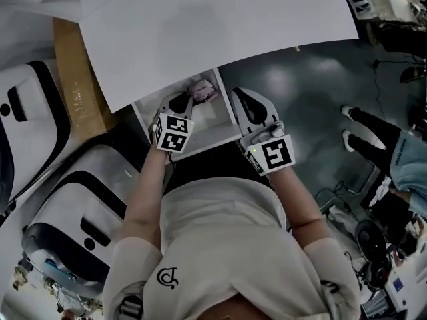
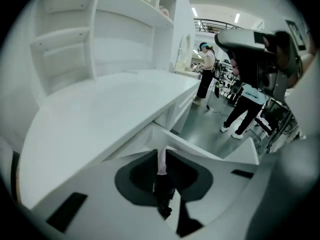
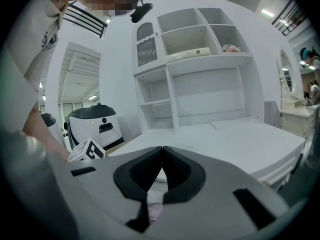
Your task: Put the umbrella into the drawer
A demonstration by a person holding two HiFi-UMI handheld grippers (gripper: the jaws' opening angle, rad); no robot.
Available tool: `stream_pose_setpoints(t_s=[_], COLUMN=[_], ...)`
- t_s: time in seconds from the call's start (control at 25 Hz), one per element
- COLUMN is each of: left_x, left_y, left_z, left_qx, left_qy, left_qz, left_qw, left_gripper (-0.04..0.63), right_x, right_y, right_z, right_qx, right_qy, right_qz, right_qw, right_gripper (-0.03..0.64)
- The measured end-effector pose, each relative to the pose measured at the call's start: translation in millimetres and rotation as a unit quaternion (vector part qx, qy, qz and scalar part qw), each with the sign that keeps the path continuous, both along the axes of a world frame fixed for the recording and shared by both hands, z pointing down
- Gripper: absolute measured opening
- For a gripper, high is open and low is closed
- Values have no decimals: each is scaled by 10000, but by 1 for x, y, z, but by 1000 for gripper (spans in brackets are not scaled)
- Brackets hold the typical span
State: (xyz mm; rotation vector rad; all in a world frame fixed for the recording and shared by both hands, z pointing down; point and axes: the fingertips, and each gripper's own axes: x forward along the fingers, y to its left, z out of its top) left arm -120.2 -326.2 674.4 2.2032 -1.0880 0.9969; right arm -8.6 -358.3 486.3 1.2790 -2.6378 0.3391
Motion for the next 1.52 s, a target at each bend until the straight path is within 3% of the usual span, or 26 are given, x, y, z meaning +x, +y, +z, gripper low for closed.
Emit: stream_pose_setpoints(t_s=[0.08,0.32,0.52,0.84,1.0,1.24,1.52], left_x=[-6,-18,-31,-70,-90,-116,-136], left_y=[-2,-1,-3,-10,-5,10,28], left_z=[-24,-98,-167,-278,-331,-384,-412], left_qx=[233,992,1684,2860,3448,3960,4208], left_qy=[39,139,298,509,518,655,794], left_qz=[-136,-375,-642,-1287,-1549,-1888,-2057], left_qw=[9996,9943,9832,9482,9244,8962,8800], left_gripper=[13,12,12,12,12,12,12], right_x=[-4,-24,-44,-56,-59,-65,-70], right_y=[2,5,10,5,4,0,5], right_z=[-12,-54,-82,-129,-152,-186,-217], right_qx=[68,325,496,898,1045,1403,1689], right_qy=[-47,-401,-421,-498,-583,-638,-722], right_qz=[-56,-223,-613,-958,-1141,-1263,-1293], right_qw=[10000,9984,9960,9901,9862,9799,9744], right_gripper=[6,6,6,6,6,6,6])
